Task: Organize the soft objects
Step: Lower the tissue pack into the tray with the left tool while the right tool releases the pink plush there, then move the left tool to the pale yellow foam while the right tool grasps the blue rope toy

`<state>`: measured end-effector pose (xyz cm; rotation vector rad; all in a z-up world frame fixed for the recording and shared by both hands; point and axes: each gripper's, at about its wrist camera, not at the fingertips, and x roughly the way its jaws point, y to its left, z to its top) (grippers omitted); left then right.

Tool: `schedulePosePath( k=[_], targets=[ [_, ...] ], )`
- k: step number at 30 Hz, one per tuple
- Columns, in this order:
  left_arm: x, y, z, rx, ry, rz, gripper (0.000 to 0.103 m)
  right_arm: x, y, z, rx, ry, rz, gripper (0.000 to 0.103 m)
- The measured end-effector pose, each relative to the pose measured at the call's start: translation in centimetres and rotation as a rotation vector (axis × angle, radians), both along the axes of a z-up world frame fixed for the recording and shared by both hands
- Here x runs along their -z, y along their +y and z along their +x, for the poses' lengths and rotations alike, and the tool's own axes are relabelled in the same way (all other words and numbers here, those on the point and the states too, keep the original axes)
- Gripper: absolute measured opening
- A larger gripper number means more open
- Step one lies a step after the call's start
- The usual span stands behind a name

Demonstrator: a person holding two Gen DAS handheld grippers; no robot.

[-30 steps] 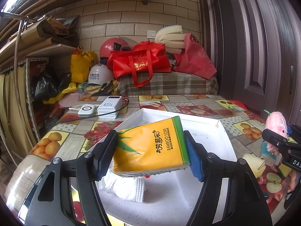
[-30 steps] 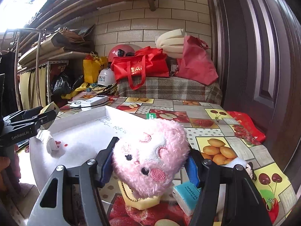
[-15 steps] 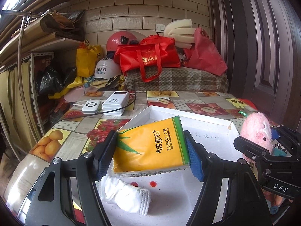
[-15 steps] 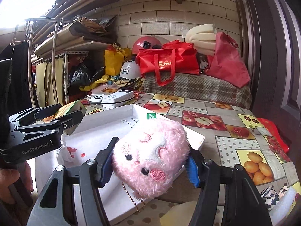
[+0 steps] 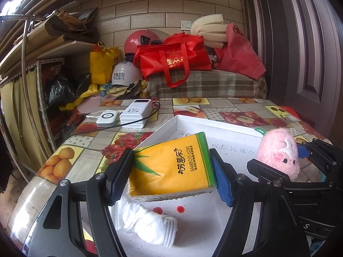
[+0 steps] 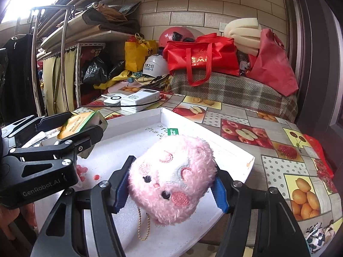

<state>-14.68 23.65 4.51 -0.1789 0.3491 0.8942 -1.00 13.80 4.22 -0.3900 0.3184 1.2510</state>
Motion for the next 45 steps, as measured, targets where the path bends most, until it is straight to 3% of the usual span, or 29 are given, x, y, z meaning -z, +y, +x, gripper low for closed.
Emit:
schedulePosePath(
  k=[1,3,6,25,28,35,40,45],
  targets=[
    [0.0,-0.1,-0.1,-0.001,-0.007,0.006,0.072,0.0,0.1,0.1,0.004,0.003,-0.004,0.068],
    [-0.1,-0.1,-0.2,0.000,-0.010,0.005,0.085,0.1,0.2,0.2,0.011,0.007,-0.014,0.089],
    [-0.1,0.1,-0.4,-0.021,-0.014,0.000,0.089,0.1,0.4,0.0,0.025,-0.009,-0.023,0.103],
    [-0.6,-0.7,-1.9,-0.031,-0.093,0.048,0.089,-0.6,-1.5,0.8,0.114,0.019,0.089,0.103],
    [-0.6,-1.0,-2.4,-0.018,-0.104,0.049,0.089,-0.9,-2.7,0.9,0.131,0.023,0.139,0.103],
    [-0.7,-2.4,-3.2,0.033,-0.122,0.043,0.089,-0.8,-8.7,0.1,0.089,0.087,0.138,0.103],
    [-0.8,-4.1,-2.6,0.101,-0.111,0.048,0.089,-0.3,-12.4,-1.0,-0.025,0.144,0.045,0.103],
    [-0.9,-5.8,-2.1,0.151,-0.099,0.062,0.089,0.7,-11.8,-1.8,-0.093,0.173,-0.107,0.103]
  ],
)
